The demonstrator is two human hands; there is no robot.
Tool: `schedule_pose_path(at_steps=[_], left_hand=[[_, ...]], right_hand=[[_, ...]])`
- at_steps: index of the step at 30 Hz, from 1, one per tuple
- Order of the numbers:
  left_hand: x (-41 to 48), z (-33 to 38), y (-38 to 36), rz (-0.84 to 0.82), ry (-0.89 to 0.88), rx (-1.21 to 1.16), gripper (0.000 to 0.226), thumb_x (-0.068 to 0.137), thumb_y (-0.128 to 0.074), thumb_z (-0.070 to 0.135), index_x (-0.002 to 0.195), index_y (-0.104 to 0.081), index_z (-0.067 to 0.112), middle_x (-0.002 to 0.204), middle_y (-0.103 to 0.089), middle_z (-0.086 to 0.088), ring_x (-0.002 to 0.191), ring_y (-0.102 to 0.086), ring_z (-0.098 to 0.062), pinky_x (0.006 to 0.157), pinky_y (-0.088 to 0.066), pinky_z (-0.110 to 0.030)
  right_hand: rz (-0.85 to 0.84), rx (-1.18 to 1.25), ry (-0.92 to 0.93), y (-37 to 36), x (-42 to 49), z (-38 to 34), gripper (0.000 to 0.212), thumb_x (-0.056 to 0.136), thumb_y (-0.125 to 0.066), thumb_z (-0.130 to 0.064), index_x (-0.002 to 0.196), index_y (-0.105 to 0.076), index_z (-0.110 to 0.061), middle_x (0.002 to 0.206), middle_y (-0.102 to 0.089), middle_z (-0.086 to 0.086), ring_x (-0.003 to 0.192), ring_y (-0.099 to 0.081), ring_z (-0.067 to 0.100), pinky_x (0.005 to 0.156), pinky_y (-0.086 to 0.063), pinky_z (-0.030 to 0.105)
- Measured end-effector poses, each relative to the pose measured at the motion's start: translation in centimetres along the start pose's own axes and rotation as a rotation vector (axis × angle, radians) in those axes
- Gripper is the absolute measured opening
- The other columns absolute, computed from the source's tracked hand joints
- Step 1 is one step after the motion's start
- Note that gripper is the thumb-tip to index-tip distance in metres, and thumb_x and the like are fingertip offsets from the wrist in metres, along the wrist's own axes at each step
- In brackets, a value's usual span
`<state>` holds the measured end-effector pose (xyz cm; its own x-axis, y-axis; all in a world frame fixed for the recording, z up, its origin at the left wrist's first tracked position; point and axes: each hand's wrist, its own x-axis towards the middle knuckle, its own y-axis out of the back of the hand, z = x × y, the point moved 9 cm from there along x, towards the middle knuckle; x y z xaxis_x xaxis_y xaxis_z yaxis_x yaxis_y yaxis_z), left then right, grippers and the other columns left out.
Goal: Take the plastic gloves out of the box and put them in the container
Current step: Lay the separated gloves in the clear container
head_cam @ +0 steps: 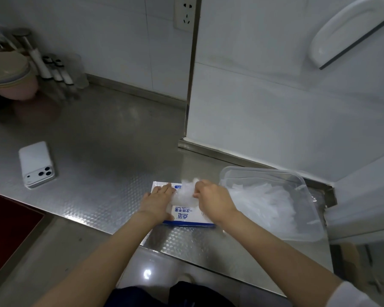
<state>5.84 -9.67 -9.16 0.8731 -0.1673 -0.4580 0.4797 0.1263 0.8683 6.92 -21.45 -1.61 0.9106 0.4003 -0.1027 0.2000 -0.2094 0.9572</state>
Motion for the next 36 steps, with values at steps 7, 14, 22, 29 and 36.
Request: schedule_pose_path(at_steps=[7, 14, 22, 29, 36], left_hand=[[-0.1, 0.1, 0.0, -0.011, 0.004, 0.01, 0.089, 0.08, -0.071, 0.039, 0.148, -0.017, 0.022, 0.158, -0.01, 0.005, 0.143, -0.017, -0.019, 0.112, -0.022, -0.04], [-0.1, 0.1, 0.0, -0.03, 0.006, -0.01, 0.094, 0.08, -0.071, 0.039, 0.15, -0.011, 0.019, 0.158, -0.011, 0.004, 0.143, -0.015, -0.019, 0.113, -0.021, -0.04], [-0.5, 1.7, 3.1, 0.1, -0.112, -0.729, 0.055, 0.077, -0.076, 0.023, 0.125, -0.05, 0.015, 0.118, -0.055, 0.004, 0.111, -0.052, -0.014, 0.087, -0.044, -0.027], [-0.7, 2.0, 5.3, 0.314, -0.067, -0.953, 0.015, 0.085, -0.068, 0.014, 0.07, -0.065, 0.014, 0.071, -0.067, -0.008, 0.069, -0.059, -0.023, 0.071, -0.045, -0.034], [-2.3, 2.4, 7.8, 0.5, -0.105, -0.873, 0.025, 0.082, -0.071, 0.017, 0.064, -0.054, 0.017, 0.065, -0.054, 0.004, 0.061, -0.047, -0.008, 0.059, -0.037, -0.018]], right_hand=[[0.207, 0.147, -0.186, 4.2, -0.3, 3.5, 0.017, 0.099, -0.046, -0.025, 0.097, -0.055, -0.011, 0.097, -0.055, 0.0, 0.084, -0.055, 0.021, 0.065, -0.034, 0.029], [0.041, 0.314, -0.233, 1.6, -0.4, 3.1, 0.044, 0.092, -0.054, -0.041, 0.125, -0.049, -0.012, 0.116, -0.061, 0.004, 0.103, -0.06, 0.024, 0.083, -0.049, 0.035], [0.06, 0.299, -0.195, 1.8, -0.4, 3.1, 0.025, 0.095, -0.053, -0.032, 0.075, -0.055, -0.018, 0.06, -0.048, -0.006, 0.057, -0.047, 0.013, 0.054, -0.035, 0.028], [0.055, 0.339, -0.173, 2.1, -0.7, 3.5, 0.03, 0.099, -0.047, -0.024, 0.072, -0.056, -0.016, 0.059, -0.053, -0.001, 0.059, -0.054, 0.02, 0.058, -0.041, 0.031], [0.286, 0.46, -0.246, 4.5, -2.0, 4.6, 0.022, 0.096, -0.052, -0.025, 0.113, -0.056, -0.012, 0.103, -0.053, -0.004, 0.088, -0.054, 0.009, 0.078, -0.044, 0.021]])
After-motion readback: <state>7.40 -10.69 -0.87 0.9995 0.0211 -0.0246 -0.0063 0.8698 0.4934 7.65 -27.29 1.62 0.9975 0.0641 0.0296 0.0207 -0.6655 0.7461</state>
